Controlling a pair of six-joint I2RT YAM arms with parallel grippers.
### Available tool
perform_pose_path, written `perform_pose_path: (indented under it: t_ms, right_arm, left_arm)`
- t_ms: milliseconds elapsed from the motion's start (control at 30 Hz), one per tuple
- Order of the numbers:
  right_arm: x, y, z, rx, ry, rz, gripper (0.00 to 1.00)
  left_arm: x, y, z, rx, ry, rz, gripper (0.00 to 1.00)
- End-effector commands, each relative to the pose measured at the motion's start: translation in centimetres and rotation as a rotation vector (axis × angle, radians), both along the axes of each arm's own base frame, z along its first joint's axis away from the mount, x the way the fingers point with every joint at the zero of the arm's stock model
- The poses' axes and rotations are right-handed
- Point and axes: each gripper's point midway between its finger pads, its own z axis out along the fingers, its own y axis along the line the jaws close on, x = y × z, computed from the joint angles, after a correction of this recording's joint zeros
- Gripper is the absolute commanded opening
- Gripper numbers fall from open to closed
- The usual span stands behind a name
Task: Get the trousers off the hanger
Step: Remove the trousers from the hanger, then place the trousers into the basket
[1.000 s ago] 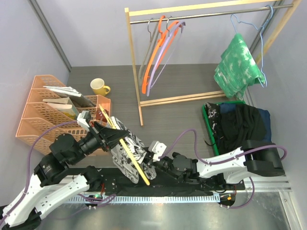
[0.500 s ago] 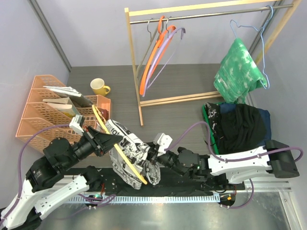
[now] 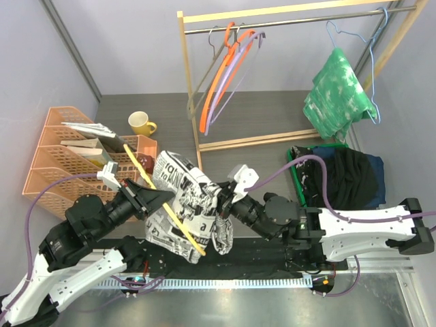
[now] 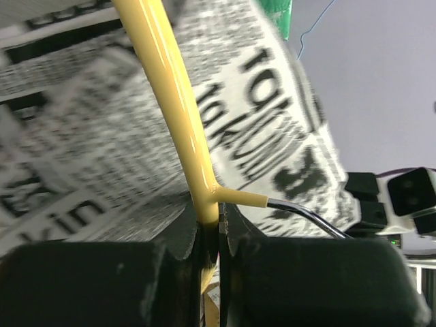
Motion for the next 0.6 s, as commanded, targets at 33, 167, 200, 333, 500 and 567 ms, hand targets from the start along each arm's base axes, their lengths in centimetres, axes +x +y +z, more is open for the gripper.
perform_pose_path:
  t_ms: [33, 167, 200, 333, 500, 567]
  right_arm:
    - [1.1, -6.4, 14.8, 0.389, 0.016, -0.094, 0.01]
    - [1.1, -8.4, 18.3, 0.431, -0.001, -0.095, 0.01]
    - [1.0, -8.8, 19.0, 0.439, -0.004, -0.091, 0.01]
    - [0.8, -10.5, 20.5, 0.443, 0.0, -0.086, 0.01]
    - [0.9, -12.9, 19.8, 0.388, 0.022, -0.097, 0.01]
    - [1.1, -13.5, 18.5, 0.339, 0.041, -0.114, 0.01]
  left_arm:
    - [0.8, 0.9, -2.5, 0.144, -0.03, 0.035, 0.0]
    - [1.0, 0.9, -2.6, 0.162, -0.041, 0.035, 0.01]
    - [1.0, 0.8, -2.6, 0.166, -0.043, 0.031, 0.0]
    - [1.1, 0.9, -2.8, 0.187, -0.049, 0.032, 0.0]
    - [1.0, 1.4, -3.2, 0.214, -0.06, 0.043, 0.01]
    - [1.0, 1.5, -3.3, 0.223, -0.062, 0.044, 0.0]
